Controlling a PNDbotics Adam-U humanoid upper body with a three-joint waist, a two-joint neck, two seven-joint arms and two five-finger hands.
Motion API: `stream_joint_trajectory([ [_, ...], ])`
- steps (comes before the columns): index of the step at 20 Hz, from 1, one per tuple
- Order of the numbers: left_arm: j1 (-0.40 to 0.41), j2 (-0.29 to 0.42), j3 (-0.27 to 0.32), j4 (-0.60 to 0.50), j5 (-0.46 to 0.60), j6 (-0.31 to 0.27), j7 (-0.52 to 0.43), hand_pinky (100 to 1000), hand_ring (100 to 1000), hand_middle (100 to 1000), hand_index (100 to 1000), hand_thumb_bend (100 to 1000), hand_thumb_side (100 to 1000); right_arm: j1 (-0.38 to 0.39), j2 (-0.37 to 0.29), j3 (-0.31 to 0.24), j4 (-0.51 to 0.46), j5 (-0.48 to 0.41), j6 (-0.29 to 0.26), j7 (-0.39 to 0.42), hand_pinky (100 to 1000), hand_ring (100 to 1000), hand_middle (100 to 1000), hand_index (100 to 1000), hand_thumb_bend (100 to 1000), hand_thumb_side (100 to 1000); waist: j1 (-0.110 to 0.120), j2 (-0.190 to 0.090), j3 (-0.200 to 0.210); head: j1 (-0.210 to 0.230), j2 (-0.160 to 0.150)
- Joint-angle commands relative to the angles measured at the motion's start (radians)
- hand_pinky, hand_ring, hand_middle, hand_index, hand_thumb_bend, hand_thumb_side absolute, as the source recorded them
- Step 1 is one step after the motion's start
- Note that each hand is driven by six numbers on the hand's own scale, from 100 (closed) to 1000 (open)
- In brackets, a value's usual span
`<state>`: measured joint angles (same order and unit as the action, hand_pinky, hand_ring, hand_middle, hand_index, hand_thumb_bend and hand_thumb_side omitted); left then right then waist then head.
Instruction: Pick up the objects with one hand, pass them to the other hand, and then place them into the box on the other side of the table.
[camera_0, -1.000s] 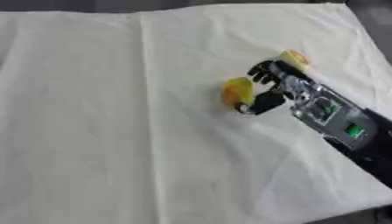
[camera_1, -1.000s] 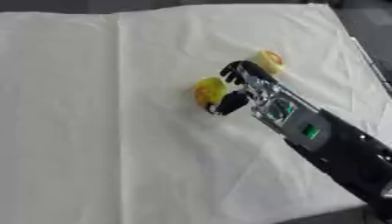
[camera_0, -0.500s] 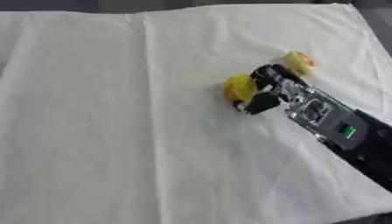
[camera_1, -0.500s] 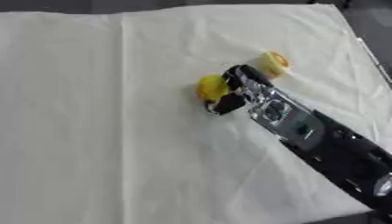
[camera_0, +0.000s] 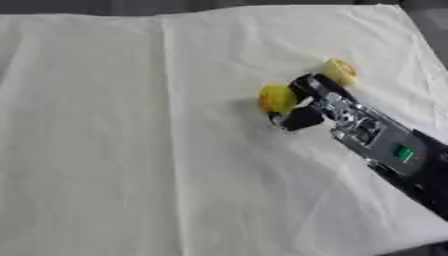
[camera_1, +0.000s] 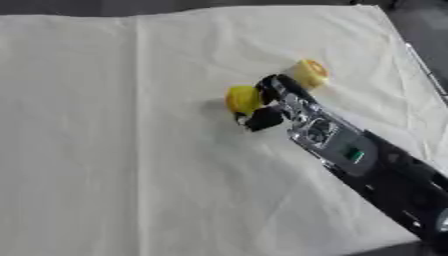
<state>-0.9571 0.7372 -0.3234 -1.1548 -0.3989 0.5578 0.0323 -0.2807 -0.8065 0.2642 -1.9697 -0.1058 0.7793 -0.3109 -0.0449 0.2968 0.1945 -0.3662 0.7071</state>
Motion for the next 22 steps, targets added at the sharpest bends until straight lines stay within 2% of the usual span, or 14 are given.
stream_joint_trajectory([
  [1, -0.013, 0.034, 0.013, -0.015, -0.003, -0.005, -0.002, 824, 845, 749, 819, 471, 497, -0.010, -0.036, -0.026, -0.030, 0.005, -0.037, -0.021, 592, 742, 470, 576, 300, 100, 0.020, -0.046, -0.002, 0.005, 0.006],
  [3, -0.009, 0.040, 0.010, -0.023, 0.005, -0.003, -0.005, 824, 844, 749, 829, 469, 496, -0.012, -0.037, -0.025, -0.030, 0.008, -0.072, -0.024, 586, 742, 471, 576, 296, 100, 0.023, -0.052, -0.004, 0.008, 0.006],
  [4, -0.007, 0.041, 0.008, -0.029, 0.010, -0.003, -0.006, 821, 842, 746, 836, 464, 497, -0.014, -0.037, -0.024, -0.030, 0.008, -0.088, -0.028, 568, 743, 470, 575, 256, 100, 0.024, -0.054, -0.003, 0.008, 0.006],
  [6, -0.006, 0.042, 0.005, -0.046, 0.022, -0.008, -0.004, 819, 839, 743, 837, 463, 495, -0.023, -0.036, -0.017, -0.030, 0.004, -0.145, -0.047, 555, 748, 473, 579, 203, 100, 0.028, -0.058, -0.001, 0.008, 0.006],
  [9, -0.012, 0.037, -0.003, -0.069, 0.047, -0.020, -0.003, 806, 832, 739, 835, 445, 508, -0.033, -0.036, 0.007, -0.030, 0.003, -0.228, -0.077, 558, 753, 480, 588, 190, 100, 0.030, -0.063, 0.004, 0.008, 0.007],
  [13, -0.032, 0.023, -0.023, -0.126, 0.109, -0.051, -0.015, 787, 820, 748, 839, 424, 530, -0.052, -0.028, 0.041, -0.030, 0.003, -0.339, -0.075, 544, 756, 487, 594, 152, 100, 0.030, -0.064, 0.012, 0.006, 0.007],
  [17, -0.060, 0.011, -0.073, -0.223, 0.165, -0.076, -0.051, 777, 799, 739, 837, 428, 538, -0.068, -0.025, 0.067, -0.030, 0.006, -0.444, -0.061, 541, 756, 491, 598, 127, 100, 0.029, -0.063, 0.020, 0.005, 0.006],
  [22, -0.128, -0.033, -0.174, -0.353, 0.214, -0.068, -0.142, 774, 786, 735, 839, 434, 574, -0.093, -0.019, 0.095, -0.030, 0.022, -0.521, -0.050, 543, 758, 497, 604, 106, 100, 0.028, -0.062, 0.033, 0.002, 0.005],
])
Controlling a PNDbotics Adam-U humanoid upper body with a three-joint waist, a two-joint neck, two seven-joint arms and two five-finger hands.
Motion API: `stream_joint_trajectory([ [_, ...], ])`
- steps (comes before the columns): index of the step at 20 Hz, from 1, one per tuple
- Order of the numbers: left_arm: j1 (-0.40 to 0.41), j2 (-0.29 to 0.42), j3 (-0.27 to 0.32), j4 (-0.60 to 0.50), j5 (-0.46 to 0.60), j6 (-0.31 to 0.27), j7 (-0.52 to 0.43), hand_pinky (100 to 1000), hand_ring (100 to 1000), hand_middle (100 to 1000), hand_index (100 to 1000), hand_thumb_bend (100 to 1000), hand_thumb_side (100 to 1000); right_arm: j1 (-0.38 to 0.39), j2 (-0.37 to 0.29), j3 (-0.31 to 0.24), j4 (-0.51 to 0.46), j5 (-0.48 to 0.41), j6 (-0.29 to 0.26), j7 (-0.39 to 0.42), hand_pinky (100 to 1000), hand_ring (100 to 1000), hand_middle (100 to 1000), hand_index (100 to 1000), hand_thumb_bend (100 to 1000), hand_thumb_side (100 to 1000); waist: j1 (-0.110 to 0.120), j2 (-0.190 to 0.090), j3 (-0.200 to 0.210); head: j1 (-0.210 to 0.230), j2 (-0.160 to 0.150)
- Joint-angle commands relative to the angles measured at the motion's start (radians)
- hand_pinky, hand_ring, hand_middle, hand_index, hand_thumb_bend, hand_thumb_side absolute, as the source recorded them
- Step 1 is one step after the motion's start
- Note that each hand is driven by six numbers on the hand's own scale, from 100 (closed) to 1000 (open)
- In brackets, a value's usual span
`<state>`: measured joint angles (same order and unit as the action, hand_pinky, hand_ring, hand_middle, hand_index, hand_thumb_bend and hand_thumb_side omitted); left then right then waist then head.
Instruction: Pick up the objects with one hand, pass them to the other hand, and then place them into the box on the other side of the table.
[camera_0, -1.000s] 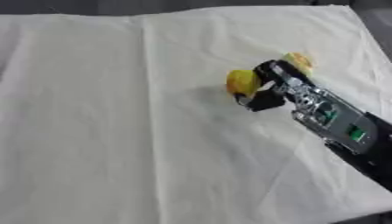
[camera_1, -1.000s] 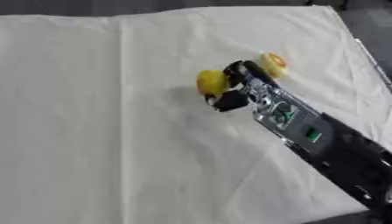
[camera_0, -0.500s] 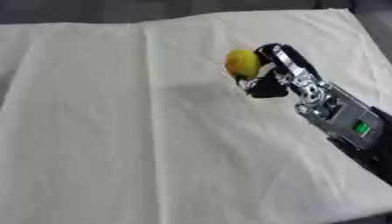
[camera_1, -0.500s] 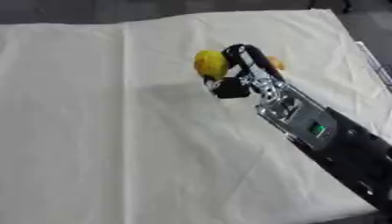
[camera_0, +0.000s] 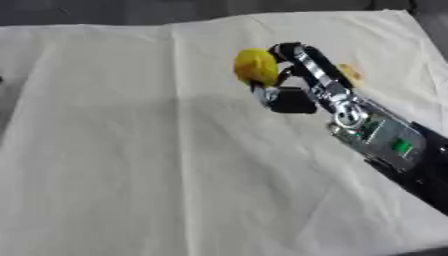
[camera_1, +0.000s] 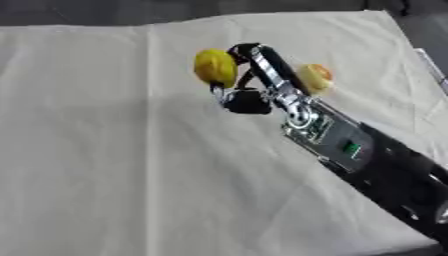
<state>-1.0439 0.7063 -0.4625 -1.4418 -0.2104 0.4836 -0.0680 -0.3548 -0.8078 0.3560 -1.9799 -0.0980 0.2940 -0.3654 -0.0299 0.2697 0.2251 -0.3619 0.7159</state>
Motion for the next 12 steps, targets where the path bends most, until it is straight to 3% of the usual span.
stream_joint_trajectory([
  [1, -0.055, -0.012, -0.056, -0.086, 0.035, 0.017, -0.062, 774, 786, 737, 841, 436, 579, -0.025, -0.017, 0.008, -0.020, 0.019, -0.047, 0.008, 543, 758, 497, 605, 102, 100, 0.013, -0.035, 0.005, -0.003, -0.005],
  [6, -0.141, -0.093, -0.173, -0.155, 0.070, 0.099, -0.166, 779, 787, 748, 853, 448, 614, -0.053, -0.011, 0.034, -0.020, 0.067, -0.098, 0.043, 556, 759, 500, 609, 100, 100, 0.016, -0.033, 0.017, -0.005, -0.008],
  [12, -0.195, -0.164, -0.239, -0.182, 0.075, 0.169, -0.228, 792, 802, 766, 859, 480, 639, -0.074, -0.006, 0.049, -0.020, 0.117, -0.129, 0.070, 562, 759, 501, 610, 100, 100, 0.019, -0.028, 0.021, -0.005, -0.007],
])
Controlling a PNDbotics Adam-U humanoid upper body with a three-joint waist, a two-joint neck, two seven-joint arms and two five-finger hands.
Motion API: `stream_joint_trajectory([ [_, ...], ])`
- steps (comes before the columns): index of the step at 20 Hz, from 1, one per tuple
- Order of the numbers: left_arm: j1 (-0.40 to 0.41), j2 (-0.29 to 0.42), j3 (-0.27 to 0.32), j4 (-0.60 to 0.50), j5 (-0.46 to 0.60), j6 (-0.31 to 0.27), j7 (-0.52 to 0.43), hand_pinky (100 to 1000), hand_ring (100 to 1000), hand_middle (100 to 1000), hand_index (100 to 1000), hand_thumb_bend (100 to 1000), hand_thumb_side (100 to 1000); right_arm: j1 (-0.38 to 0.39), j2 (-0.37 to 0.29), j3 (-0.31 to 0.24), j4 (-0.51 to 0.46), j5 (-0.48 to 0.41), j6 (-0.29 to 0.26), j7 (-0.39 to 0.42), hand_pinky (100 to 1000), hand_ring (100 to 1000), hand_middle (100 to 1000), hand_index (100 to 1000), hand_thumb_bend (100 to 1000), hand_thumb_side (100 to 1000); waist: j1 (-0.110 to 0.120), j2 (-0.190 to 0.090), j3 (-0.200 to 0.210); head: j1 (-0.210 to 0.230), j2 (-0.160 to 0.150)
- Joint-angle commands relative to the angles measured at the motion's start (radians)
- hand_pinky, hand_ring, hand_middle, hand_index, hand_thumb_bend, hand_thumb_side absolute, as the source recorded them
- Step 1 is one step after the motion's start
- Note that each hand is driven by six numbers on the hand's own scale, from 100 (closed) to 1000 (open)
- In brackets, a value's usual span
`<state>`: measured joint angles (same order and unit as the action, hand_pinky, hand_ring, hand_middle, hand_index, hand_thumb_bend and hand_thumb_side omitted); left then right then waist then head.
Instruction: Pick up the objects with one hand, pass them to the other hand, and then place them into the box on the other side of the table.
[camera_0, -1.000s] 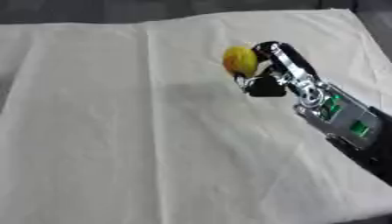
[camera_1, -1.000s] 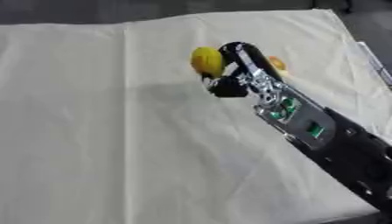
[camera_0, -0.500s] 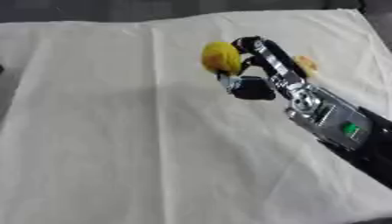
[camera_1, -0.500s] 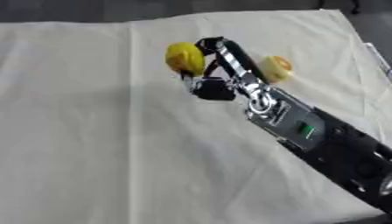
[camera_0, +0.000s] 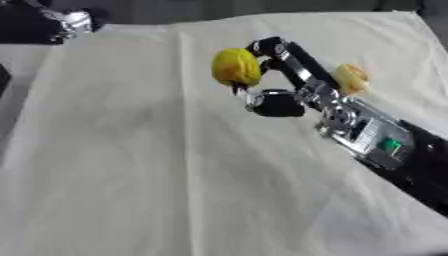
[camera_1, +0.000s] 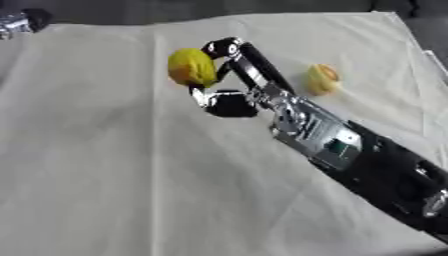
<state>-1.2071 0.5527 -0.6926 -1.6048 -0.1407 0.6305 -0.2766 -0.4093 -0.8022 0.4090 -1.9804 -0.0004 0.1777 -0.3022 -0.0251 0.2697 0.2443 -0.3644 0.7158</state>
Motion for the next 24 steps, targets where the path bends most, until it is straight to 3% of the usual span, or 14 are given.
stream_joint_trajectory([
  [1, -0.038, -0.019, -0.015, -0.019, 0.005, 0.028, -0.026, 792, 803, 767, 859, 483, 645, -0.024, -0.011, -0.001, -0.020, 0.023, -0.015, 0.011, 561, 759, 501, 610, 100, 100, 0.014, -0.027, 0.003, -0.002, -0.007],
  [11, -0.069, -0.100, -0.060, 0.015, -0.010, 0.043, -0.070, 801, 820, 781, 863, 521, 669, -0.071, 0.004, 0.024, -0.020, 0.040, -0.043, 0.037, 567, 761, 502, 612, 100, 100, 0.010, -0.016, 0.012, 0.002, -0.009],
  [24, -0.077, -0.150, -0.075, 0.055, -0.024, -0.040, -0.209, 815, 843, 790, 851, 619, 556, -0.060, 0.003, 0.035, -0.020, 0.086, -0.069, 0.088, 576, 762, 505, 615, 100, 100, 0.009, -0.013, 0.012, -0.008, -0.001],
])
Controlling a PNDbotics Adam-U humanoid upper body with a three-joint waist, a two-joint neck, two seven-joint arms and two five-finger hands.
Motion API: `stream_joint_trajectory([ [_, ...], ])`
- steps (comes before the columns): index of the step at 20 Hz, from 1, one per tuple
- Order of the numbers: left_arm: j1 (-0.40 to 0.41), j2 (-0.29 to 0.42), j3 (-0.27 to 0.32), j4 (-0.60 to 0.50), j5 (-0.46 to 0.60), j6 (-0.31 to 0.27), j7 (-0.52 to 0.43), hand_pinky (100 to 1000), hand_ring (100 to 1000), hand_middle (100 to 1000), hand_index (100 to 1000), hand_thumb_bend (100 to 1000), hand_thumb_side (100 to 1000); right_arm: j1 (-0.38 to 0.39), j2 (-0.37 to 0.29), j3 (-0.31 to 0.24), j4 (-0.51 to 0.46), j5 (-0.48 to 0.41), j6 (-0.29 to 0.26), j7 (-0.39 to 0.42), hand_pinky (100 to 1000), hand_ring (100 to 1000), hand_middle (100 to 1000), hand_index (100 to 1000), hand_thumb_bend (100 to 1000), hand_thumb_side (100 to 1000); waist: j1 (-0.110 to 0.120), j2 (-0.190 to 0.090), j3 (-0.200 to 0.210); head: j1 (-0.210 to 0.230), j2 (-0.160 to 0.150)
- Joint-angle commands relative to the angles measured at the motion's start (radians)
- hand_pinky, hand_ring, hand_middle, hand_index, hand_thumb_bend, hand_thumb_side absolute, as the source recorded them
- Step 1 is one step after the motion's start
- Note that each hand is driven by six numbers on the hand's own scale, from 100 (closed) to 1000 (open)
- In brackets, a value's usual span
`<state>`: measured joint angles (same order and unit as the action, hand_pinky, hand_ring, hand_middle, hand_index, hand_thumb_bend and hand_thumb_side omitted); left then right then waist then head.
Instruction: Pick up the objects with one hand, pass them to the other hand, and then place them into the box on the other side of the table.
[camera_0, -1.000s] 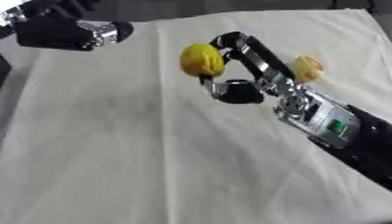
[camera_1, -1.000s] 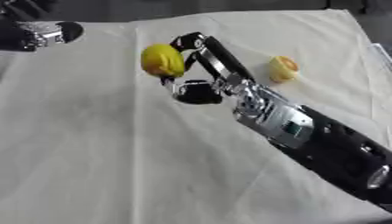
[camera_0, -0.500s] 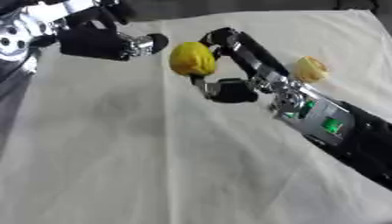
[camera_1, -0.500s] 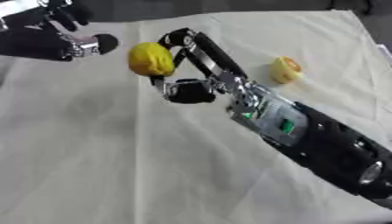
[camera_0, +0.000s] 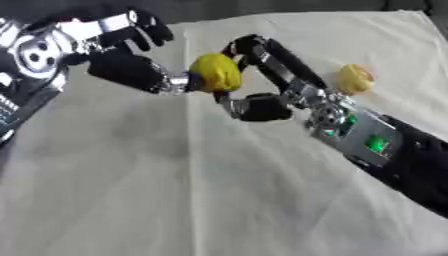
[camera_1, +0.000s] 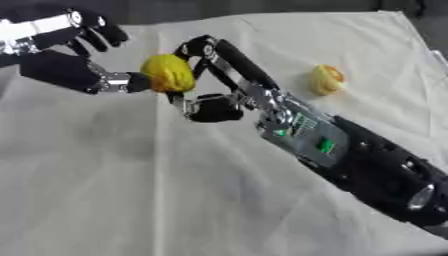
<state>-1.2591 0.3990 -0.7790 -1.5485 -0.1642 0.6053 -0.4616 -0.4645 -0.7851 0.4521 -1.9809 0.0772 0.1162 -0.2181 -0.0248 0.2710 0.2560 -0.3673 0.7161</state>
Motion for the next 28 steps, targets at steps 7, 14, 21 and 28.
stream_joint_trajectory([
  [7, -0.020, -0.001, 0.020, 0.021, -0.001, -0.061, -0.072, 814, 844, 787, 840, 587, 549, -0.003, -0.013, -0.010, -0.019, 0.009, -0.011, 0.002, 573, 761, 504, 613, 100, 100, 0.008, -0.013, 0.002, -0.011, 0.003],
  [14, -0.015, -0.064, 0.006, 0.084, -0.011, -0.043, -0.012, 798, 825, 749, 813, 470, 557, -0.008, -0.006, 0.000, -0.019, 0.008, -0.019, 0.008, 572, 773, 504, 613, 100, 100, 0.006, -0.010, -0.005, -0.011, 0.001],
  [21, -0.011, -0.105, -0.003, 0.134, -0.008, -0.044, 0.030, 790, 815, 725, 802, 457, 553, -0.011, -0.004, 0.004, -0.019, 0.009, -0.027, 0.015, 573, 773, 504, 613, 100, 100, 0.011, -0.008, -0.008, -0.010, 0.000],
  [28, -0.002, -0.129, -0.006, 0.175, 0.007, -0.056, 0.025, 754, 736, 578, 684, 178, 199, -0.009, -0.004, 0.003, -0.019, 0.015, -0.037, 0.014, 576, 773, 505, 614, 100, 100, 0.015, -0.009, -0.012, -0.008, -0.003],
])
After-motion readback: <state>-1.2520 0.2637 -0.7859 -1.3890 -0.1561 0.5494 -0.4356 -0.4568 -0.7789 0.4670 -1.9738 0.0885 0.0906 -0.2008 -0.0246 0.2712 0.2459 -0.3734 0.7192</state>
